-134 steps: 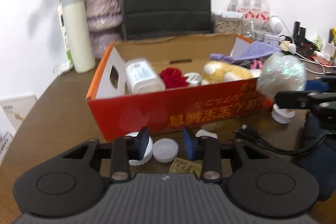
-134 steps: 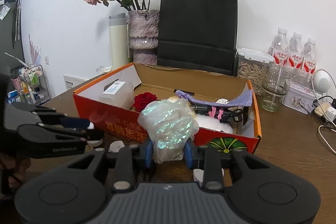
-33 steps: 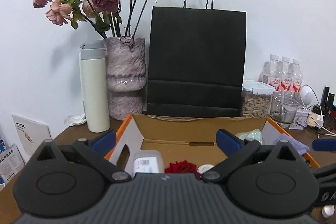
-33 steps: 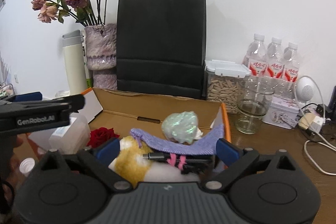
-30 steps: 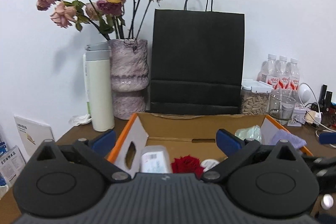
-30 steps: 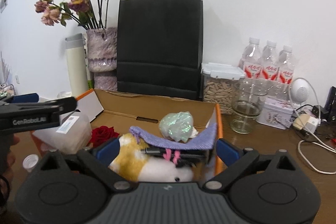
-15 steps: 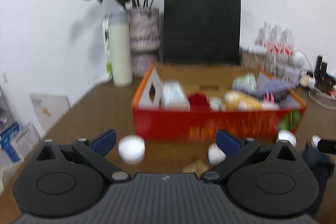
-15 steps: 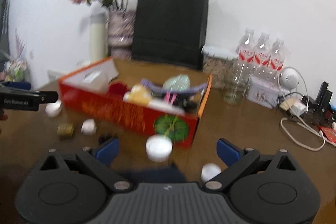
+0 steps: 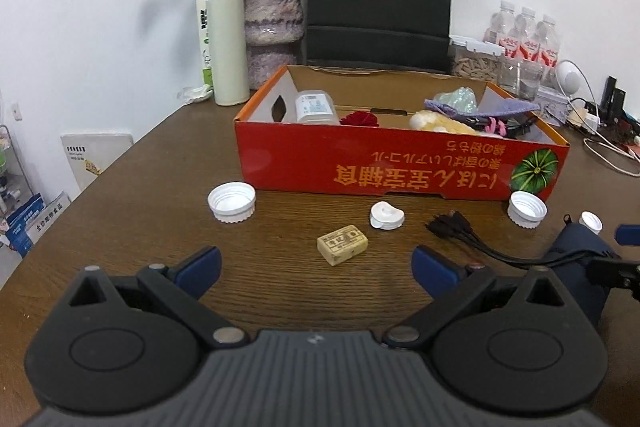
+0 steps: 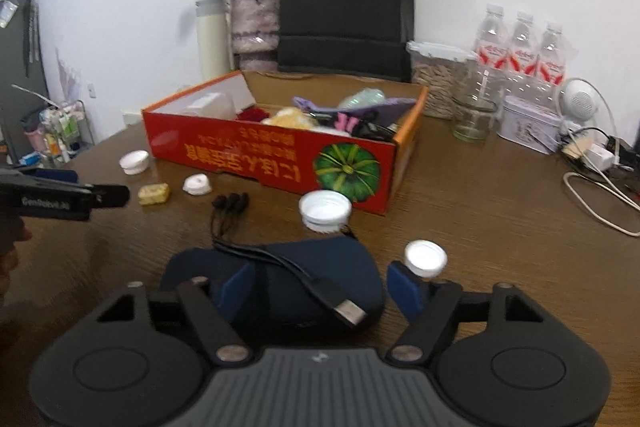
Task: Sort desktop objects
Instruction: 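Grasp the black cable with the right tool while the left tool grasps the beige block, then lift the black cable and beige block toward the box with both tools, then lower the cable and block into the box and open both tools, then grasp a small white cap with the right tool while the left tool grasps a large white cap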
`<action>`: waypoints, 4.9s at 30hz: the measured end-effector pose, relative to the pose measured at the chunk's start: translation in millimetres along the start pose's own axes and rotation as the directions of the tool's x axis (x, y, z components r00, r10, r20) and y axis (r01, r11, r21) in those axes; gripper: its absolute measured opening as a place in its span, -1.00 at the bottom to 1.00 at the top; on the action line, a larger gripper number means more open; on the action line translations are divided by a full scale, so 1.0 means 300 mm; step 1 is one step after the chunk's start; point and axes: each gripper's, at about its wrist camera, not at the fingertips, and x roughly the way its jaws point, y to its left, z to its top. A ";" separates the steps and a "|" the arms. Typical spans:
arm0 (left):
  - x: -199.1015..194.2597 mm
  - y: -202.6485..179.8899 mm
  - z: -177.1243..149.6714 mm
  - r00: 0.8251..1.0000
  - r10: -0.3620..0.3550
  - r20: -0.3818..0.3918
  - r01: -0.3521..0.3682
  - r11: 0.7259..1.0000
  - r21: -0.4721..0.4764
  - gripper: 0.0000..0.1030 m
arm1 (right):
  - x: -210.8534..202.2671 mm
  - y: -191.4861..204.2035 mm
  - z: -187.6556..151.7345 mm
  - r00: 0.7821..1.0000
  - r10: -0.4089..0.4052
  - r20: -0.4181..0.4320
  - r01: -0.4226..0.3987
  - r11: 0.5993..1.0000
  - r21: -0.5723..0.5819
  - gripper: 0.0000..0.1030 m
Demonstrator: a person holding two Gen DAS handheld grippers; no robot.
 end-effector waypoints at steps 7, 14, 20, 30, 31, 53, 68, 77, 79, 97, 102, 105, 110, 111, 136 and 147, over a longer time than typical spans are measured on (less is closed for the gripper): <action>0.005 0.035 0.004 0.999 -0.047 0.011 0.046 0.999 0.013 1.00 | 0.044 0.023 0.022 0.997 0.065 -0.034 -0.066 0.997 -0.029 -0.24; 0.022 0.091 0.007 0.996 -0.085 0.006 0.085 0.996 0.011 1.00 | 0.014 0.074 0.023 0.999 0.040 -0.010 -0.040 0.999 -0.005 -0.94; 0.065 0.089 0.011 0.995 -0.099 -0.026 0.100 0.994 0.050 1.00 | 0.009 0.104 0.051 0.999 -0.022 0.038 0.020 0.998 0.053 -0.98; 0.188 0.061 0.021 0.991 -0.098 -0.095 0.109 0.987 0.120 0.73 | 0.058 0.156 0.070 0.999 -0.040 0.026 0.039 0.998 0.040 -0.98; 0.195 0.057 0.023 0.989 -0.106 -0.098 0.118 0.985 0.123 0.67 | 0.057 0.156 0.070 0.999 -0.039 0.028 0.038 0.998 0.045 -0.98; 0.047 -0.013 0.033 0.973 -0.229 0.026 0.222 0.959 0.174 -0.32 | -0.046 0.159 0.087 0.992 0.018 0.126 -0.034 0.992 0.123 -0.98; -0.113 -0.012 0.100 0.955 -0.253 0.155 0.227 0.959 0.168 -0.32 | -0.190 0.199 0.153 0.968 0.014 0.249 -0.037 0.995 0.091 -0.98; -0.147 -0.038 0.232 0.926 -0.266 0.267 0.229 0.960 0.162 -0.32 | -0.210 0.183 0.278 0.938 -0.008 0.347 -0.025 0.996 0.091 -0.98; -0.142 -0.044 0.270 0.920 -0.268 0.286 0.232 0.961 0.153 -0.32 | -0.201 0.172 0.316 0.931 -0.012 0.364 -0.024 0.995 0.094 -0.98; 0.167 -0.075 0.458 0.924 -0.225 0.310 0.213 0.974 0.073 -0.32 | 0.122 0.040 0.499 0.933 -0.064 0.353 0.001 0.984 0.176 -0.98; 0.292 -0.079 0.430 0.941 -0.205 0.268 0.186 0.978 0.095 -0.32 | 0.251 -0.008 0.482 0.950 -0.078 0.303 0.017 0.980 0.198 -0.98; 0.357 -0.099 0.402 0.954 -0.180 0.238 0.155 0.980 0.122 -0.31 | 0.321 -0.026 0.455 0.965 -0.070 0.253 0.020 0.981 0.195 -0.98; 0.397 -0.126 0.359 0.961 -0.172 0.215 0.135 0.975 0.175 -0.30 | 0.377 -0.021 0.422 0.977 -0.077 0.199 0.043 0.984 0.172 -0.98; 0.396 -0.128 0.356 0.961 -0.170 0.217 0.133 0.975 0.177 -0.29 | 0.383 -0.019 0.419 0.979 -0.078 0.191 0.045 0.984 0.170 -0.97; 0.185 0.032 0.314 0.938 -0.067 0.340 0.047 0.997 0.067 1.00 | 0.110 -0.094 0.330 0.957 -0.203 0.205 0.164 0.967 0.195 0.92; 0.125 0.185 0.222 0.966 0.024 0.257 -0.042 0.997 0.065 1.00 | 0.039 -0.128 0.170 0.950 -0.297 0.098 0.272 0.939 0.208 0.93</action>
